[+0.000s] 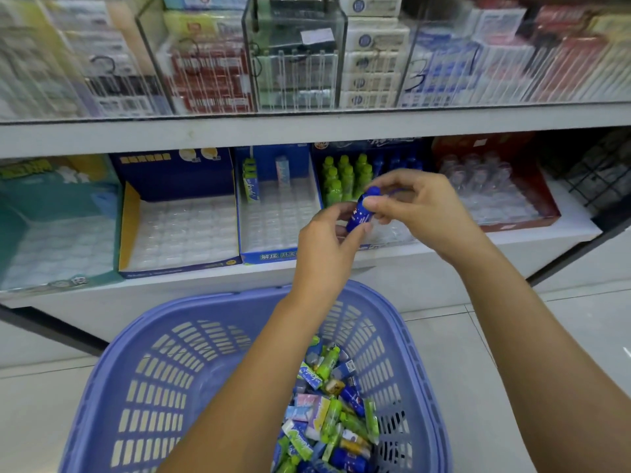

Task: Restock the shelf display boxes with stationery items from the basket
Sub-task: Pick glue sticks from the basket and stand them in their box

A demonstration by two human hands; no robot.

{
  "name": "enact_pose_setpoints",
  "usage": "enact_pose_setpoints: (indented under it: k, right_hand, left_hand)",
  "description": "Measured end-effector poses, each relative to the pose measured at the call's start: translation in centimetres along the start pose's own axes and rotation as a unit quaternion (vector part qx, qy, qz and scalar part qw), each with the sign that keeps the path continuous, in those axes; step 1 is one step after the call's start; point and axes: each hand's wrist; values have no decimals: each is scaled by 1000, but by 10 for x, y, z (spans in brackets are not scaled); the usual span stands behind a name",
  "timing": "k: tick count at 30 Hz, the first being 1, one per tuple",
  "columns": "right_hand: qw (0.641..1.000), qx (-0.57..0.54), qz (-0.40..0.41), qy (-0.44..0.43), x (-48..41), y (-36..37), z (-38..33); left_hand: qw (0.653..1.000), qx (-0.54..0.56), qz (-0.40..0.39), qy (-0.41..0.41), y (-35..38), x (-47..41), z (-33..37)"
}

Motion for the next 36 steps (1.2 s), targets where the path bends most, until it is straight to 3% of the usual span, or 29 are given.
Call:
enact_pose_setpoints:
  k: [3,5,7,9,15,24,26,29,30,32,34,36]
  right_hand:
    - [993,37,111,17,-21,-11,18]
    - [976,129,173,30,-38,-20,33]
    - [962,209,174,38,-52,-23,47]
    - [955,257,143,36,-63,-19,56]
    - [942,331,29,43,-81,-20,56]
    - [880,449,-108,111,-93,-18,30]
    - [876,467,-78,95,-83,-12,22]
    - [907,420,6,29,-44,5,10]
    - [917,398,-13,21,-23,15,6]
    - [909,387,-149,53,20,41,3]
    - [853,396,-322,109,63,75,13]
    - [772,398,-466,170,103,108,32]
  left_hand:
    - [991,-119,-58,25,6,-3,-3]
    - [958,-246,-137,56,13,3,-9]
    - [916,-343,-190,91,18,10,-17]
    - [896,-382,-201,108,19,13,-24]
    - [890,-388,-207,118,17,11,-30]
    - [891,-377,-230,104,11,12,-19]
    - [914,-326,-215,110,6,21,-18]
    - [954,-240,-147,103,-9,44,-38]
    - [961,-227,-137,83,-16,54,-50]
    - [955,-240,-172,15,-29,75,-82]
    - [924,-280,-252,-62,-41,98,-118]
    - [881,-307,-340,-118,-51,121,-150]
Point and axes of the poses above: each hand's wrist, its own x-axis away from the middle knuckle, its own y-axis out of the palm, z = x × y, and after that the axes turned 6 degrees about -y, right-handed
